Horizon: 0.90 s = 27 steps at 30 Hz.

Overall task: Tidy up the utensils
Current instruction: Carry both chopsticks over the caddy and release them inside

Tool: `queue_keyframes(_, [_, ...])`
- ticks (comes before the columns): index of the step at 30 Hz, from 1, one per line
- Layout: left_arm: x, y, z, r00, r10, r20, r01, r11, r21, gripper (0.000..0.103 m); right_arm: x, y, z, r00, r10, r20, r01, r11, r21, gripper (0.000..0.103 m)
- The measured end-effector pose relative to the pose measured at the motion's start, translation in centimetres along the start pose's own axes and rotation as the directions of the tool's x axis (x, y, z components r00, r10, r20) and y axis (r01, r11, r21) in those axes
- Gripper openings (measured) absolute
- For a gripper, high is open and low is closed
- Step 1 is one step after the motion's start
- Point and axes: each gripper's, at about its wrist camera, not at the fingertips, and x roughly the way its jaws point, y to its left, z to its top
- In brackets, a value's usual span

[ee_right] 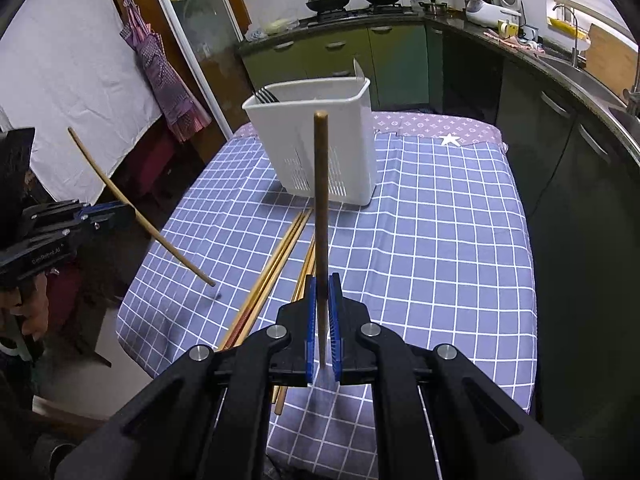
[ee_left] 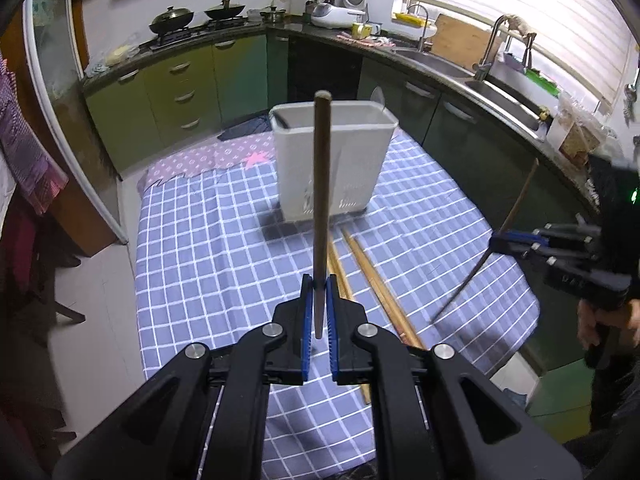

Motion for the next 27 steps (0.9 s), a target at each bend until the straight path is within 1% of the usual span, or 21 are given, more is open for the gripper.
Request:
queue_keyframes(3, [-1.1,-0.4,2.5,0.999,-0.011,0.031,0.011,1.000,0.009,0.007,-0.1,-0.2,0.0,1.000,0.004,0.002,-0.004,1.000,0.005,0.007])
queue_keyframes(5, [-1.9,-0.8,4.5,0.997,-0.008,0.071,0.006,1.000,0.020,0.007,0.0,-0.4,-0.2,1.000,0.007,0.001,-0.007,1.000,0.008,0.007])
queue_keyframes(8, [-3.2,-1.2,8.1,0.989,-0.002,0.146,-0.002,0.999,0.033,0.007,0.1,-0.8,-0.3,1.000,0.012,0.000,-0.012,1.000,0.015,0.007])
queue_keyframes(9, [-3.5,-1.4,9.2,0.986,-0.005,0.169,-0.001,0.999,0.036,0.007,0.1,-0.9,-0.4,1.000,0.015,-0.001,-0.015,1.000,0.018,0.007])
queue_keyframes(10, [-3.9,-1.6,10.8,0.978,-0.003,0.209,-0.006,0.999,0.041,0.007,0.1,-1.0,-0.4,1.000,0.018,-0.001,-0.018,1.000,0.021,0.007])
queue_keyframes(11, [-4.0,-1.6,11.6,0.974,0.007,0.228,-0.017,0.999,0.041,0.007,0.1,-1.1,-0.4,1.000,0.020,-0.001,-0.020,1.000,0.022,0.007])
queue_keyframes(12, [-4.1,-1.8,13.0,0.965,0.023,0.261,-0.035,0.999,0.041,0.007,0.1,-1.2,-0.4,1.000,0.020,0.000,-0.020,1.000,0.023,0.007])
queue_keyframes(14, [-3.9,-1.9,14.6,0.954,0.036,0.298,-0.051,0.998,0.041,0.007,0.1,-1.4,-0.4,1.000,0.023,0.000,-0.023,0.999,0.025,0.007])
queue_keyframes(15, [-3.4,-2.0,15.5,0.948,0.055,0.315,-0.071,0.997,0.040,0.007,0.1,-1.5,-0.4,1.000,0.025,-0.001,-0.025,0.999,0.026,0.007])
queue_keyframes(16, [-2.9,-2.2,16.1,0.945,0.063,0.321,-0.080,0.996,0.040,0.007,0.0,-1.5,-0.3,1.000,0.025,-0.001,-0.025,0.999,0.025,0.007])
queue_keyframes(18, [-1.3,-2.4,16.9,0.946,0.081,0.314,-0.098,0.994,0.037,0.007,-0.1,-1.5,-0.3,1.000,0.027,0.000,-0.027,0.999,0.025,0.007])
queue_keyframes(19, [-0.2,-2.4,17.0,0.949,0.092,0.301,-0.107,0.994,0.034,0.007,-0.2,-1.5,-0.3,1.000,0.028,0.002,-0.029,0.999,0.025,0.007])
queue_keyframes(21, [1.9,-2.3,17.1,0.960,0.099,0.262,-0.111,0.993,0.030,0.007,-0.6,-1.4,-0.1,0.999,0.030,0.008,-0.031,0.999,0.020,0.007])
queue_keyframes(24, [5.1,-1.7,16.7,0.976,0.112,0.185,-0.117,0.993,0.017,0.007,-1.3,-1.1,0.4,0.999,0.027,0.020,-0.027,1.000,0.009,0.007])
queue_keyframes(25, [6.3,-1.5,16.4,0.982,0.114,0.149,-0.117,0.993,0.012,0.007,-1.5,-1.1,0.7,0.999,0.024,0.026,-0.024,1.000,0.006,0.007])
queue_keyframes(27, [7.5,-1.0,15.9,0.987,0.118,0.112,-0.120,0.993,0.006,0.007,-2.2,-0.9,1.7,0.999,0.019,0.048,-0.019,1.000,-0.004,0.007])
